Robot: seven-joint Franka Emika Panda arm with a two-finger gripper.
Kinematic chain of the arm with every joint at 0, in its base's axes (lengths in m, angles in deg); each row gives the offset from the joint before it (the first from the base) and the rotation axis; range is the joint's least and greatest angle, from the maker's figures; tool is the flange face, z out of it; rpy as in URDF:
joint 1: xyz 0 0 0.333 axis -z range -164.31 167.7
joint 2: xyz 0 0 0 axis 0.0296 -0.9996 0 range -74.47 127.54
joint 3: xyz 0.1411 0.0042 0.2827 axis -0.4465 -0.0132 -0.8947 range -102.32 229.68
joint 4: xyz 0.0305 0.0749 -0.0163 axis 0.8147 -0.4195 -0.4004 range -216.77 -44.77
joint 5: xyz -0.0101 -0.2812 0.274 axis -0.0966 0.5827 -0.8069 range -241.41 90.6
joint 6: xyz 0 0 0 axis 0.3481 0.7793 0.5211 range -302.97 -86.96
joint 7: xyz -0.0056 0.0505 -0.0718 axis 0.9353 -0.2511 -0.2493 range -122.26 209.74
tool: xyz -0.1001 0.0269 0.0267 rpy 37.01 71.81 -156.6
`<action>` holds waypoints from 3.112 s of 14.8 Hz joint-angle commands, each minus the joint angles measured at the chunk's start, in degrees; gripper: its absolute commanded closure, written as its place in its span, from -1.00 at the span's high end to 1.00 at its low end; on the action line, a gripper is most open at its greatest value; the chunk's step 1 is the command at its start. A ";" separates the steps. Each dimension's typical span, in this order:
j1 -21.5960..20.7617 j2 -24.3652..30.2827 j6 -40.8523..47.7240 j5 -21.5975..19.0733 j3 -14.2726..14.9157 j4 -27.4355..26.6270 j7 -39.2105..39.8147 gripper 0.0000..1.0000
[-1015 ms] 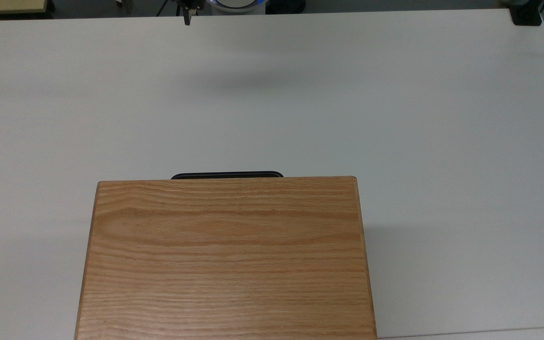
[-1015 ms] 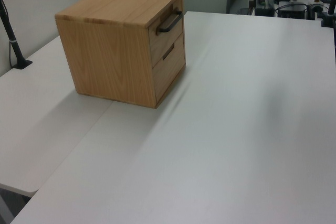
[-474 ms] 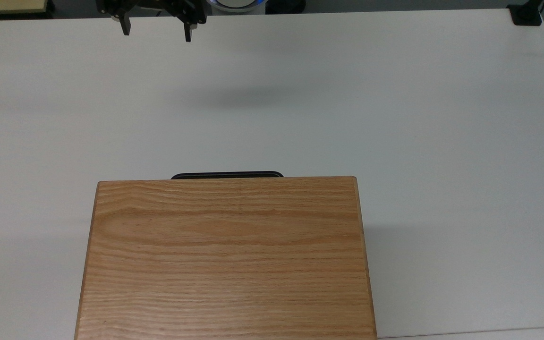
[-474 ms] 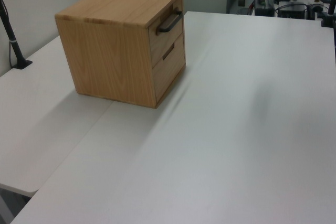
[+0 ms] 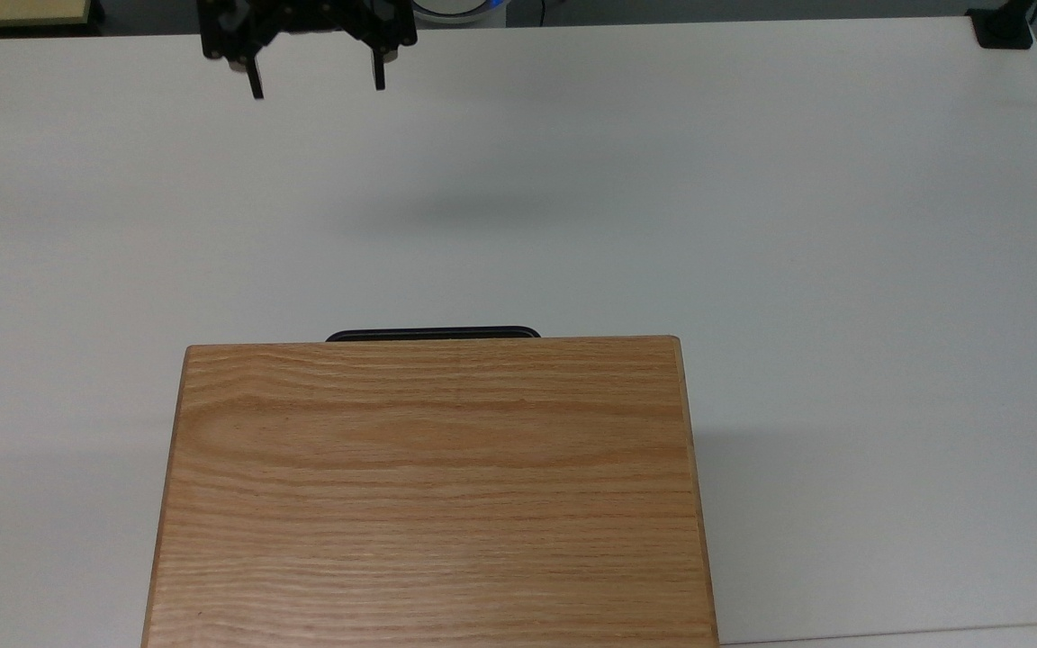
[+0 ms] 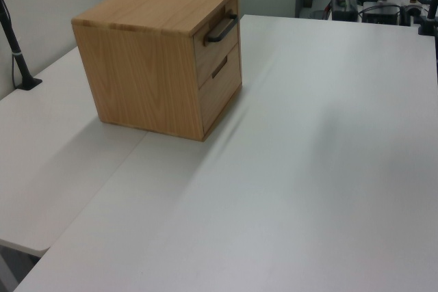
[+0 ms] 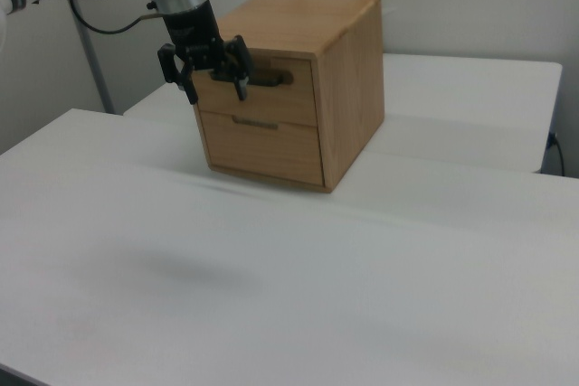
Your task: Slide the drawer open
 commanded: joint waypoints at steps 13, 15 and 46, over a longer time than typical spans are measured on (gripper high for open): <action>-2.21 -0.33 -14.81 8.33 -0.74 -2.25 38.15 1.00; -3.18 -1.37 -17.71 9.39 -1.18 -2.34 38.34 1.00; -11.35 -11.05 -37.76 21.96 -0.92 -3.75 40.97 -0.23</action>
